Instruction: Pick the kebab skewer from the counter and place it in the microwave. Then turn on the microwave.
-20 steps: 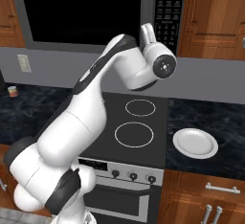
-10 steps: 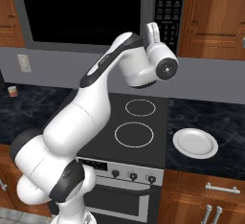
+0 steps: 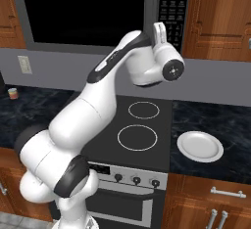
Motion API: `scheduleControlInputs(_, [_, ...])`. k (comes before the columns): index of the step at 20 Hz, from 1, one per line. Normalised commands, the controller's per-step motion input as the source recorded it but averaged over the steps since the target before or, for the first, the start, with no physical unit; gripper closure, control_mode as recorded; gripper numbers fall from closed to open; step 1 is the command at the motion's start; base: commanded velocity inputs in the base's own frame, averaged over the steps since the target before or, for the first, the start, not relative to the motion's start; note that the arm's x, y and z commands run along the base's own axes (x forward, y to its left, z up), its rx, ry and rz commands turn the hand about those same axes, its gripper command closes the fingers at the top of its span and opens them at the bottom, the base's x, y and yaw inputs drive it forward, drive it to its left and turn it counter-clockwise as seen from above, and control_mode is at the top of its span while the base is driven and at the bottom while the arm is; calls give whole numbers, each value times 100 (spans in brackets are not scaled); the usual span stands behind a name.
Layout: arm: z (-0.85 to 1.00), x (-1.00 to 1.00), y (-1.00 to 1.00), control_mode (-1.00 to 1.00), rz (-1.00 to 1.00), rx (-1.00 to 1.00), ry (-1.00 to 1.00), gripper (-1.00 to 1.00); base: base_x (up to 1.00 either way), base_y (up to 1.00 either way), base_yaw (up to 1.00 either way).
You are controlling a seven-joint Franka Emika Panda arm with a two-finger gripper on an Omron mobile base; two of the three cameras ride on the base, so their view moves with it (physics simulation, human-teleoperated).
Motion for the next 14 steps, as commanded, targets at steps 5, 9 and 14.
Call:
scheduleControlInputs(5, [0, 28, -3, -100, 0, 2, -1, 100, 0, 0, 0])
scheduleControlInputs(9, [0, 18, -19, -100, 0, 2, 0, 100, 0, 0, 0])
scheduleControlInputs(14, [0, 17, -25, -100, 0, 2, 0, 100, 0, 0, 0])
